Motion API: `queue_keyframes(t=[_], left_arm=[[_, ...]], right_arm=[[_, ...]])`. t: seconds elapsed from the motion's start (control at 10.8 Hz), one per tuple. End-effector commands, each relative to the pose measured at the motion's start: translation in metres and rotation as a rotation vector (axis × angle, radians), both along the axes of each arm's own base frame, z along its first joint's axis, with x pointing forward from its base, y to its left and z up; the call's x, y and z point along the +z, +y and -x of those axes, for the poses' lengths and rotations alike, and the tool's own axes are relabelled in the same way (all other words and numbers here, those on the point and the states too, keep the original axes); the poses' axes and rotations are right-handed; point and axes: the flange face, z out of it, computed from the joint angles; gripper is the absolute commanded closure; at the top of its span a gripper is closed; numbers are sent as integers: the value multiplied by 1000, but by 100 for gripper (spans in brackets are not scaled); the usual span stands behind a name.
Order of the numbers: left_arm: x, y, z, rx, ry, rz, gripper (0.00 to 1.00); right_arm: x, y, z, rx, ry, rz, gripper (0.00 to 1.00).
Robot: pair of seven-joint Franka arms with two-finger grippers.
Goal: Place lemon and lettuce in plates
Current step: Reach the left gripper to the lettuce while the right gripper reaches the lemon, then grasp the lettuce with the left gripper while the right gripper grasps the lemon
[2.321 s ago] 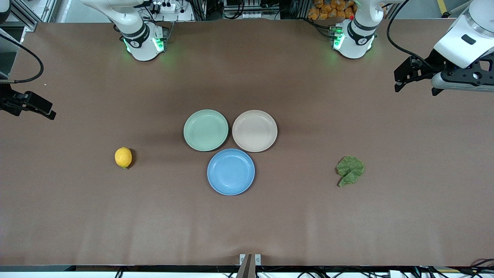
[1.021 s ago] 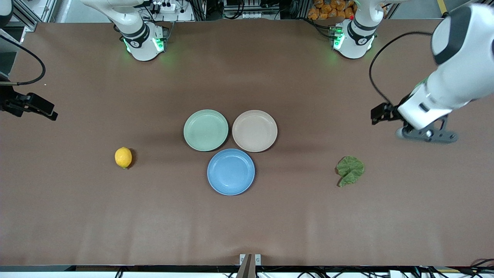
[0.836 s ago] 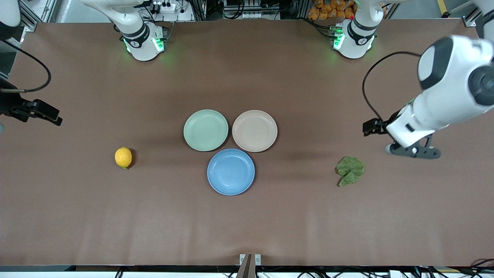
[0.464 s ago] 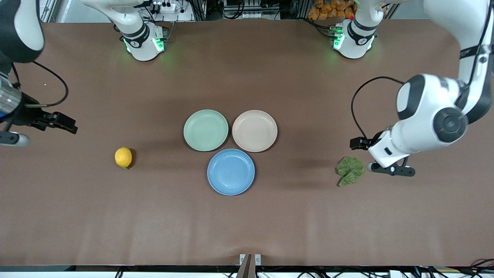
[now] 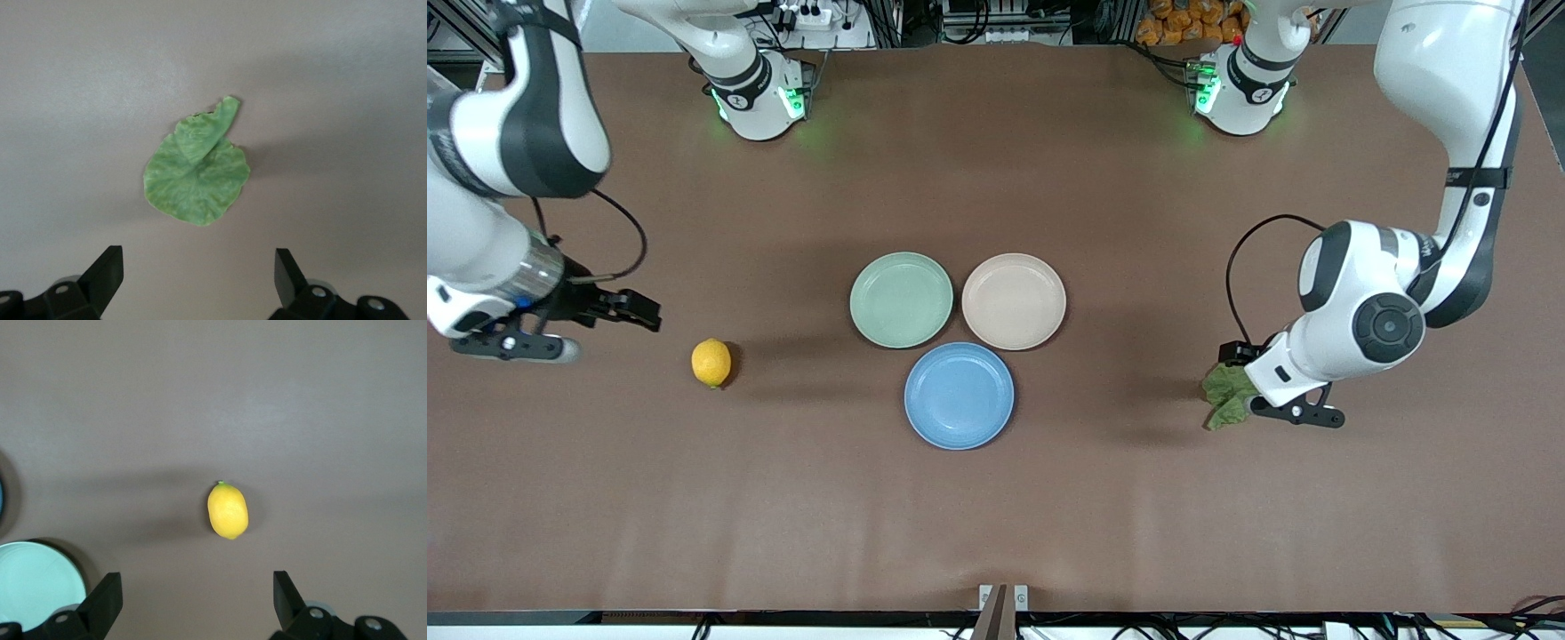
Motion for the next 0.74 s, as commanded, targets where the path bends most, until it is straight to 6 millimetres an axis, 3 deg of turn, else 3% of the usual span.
queue_keyframes(t=[0.0,0.37,0.65], left_arm=[[-20,4,-2,-17,8,-16,0],[-66,1,-4,-42,22,-27,0],[-90,7,-12,-46,-20,-22,0]], right_arm=[[-52,8,11,22,-7,-15,0],[-119,-13,13,74,26,-16,0],[-189,-22,11,76,26,-18,0]])
